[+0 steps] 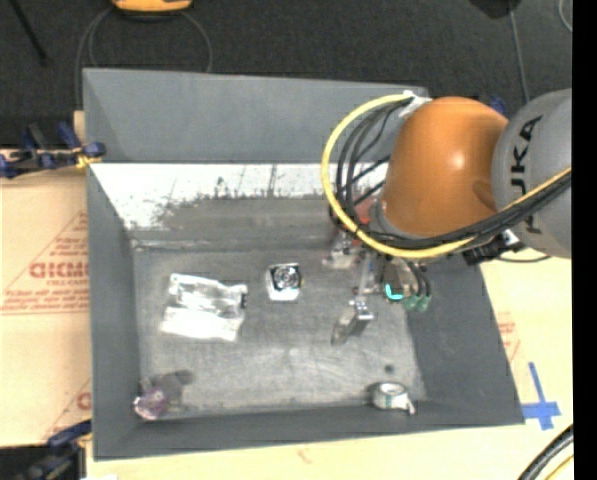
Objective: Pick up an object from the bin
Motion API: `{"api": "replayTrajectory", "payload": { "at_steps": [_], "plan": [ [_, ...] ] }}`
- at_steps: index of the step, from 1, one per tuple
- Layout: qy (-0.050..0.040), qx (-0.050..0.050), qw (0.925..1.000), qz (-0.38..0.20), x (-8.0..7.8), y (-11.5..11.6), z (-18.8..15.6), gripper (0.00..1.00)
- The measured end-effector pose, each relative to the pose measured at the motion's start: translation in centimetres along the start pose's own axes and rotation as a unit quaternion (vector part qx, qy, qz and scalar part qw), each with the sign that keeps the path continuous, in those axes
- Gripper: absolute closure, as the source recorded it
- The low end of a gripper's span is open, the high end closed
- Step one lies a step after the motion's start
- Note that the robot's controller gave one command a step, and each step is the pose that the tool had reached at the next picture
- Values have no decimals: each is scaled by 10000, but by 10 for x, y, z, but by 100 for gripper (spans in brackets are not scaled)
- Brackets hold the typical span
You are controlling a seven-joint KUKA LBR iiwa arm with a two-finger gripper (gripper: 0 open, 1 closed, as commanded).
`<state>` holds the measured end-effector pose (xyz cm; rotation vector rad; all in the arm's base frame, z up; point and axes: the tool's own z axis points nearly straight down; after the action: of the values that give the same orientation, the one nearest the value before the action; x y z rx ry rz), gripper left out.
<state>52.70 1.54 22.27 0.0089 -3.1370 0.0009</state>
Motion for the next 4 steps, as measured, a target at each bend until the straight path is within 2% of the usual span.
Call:
{"api": "replayTrajectory", "payload": {
  "at_steps": [1, 2, 3, 4],
  "plan": [
    [-101, 3, 9972, -743, -74, 18, 135, 0],
    [-54, -4, 9998, -202, -82, 0, 121, 0],
    [-55, -8, 9999, -107, -89, 7, 121, 0],
    [-53, -21, 9999, 162, -92, 2, 145, 0]
  ]
}}
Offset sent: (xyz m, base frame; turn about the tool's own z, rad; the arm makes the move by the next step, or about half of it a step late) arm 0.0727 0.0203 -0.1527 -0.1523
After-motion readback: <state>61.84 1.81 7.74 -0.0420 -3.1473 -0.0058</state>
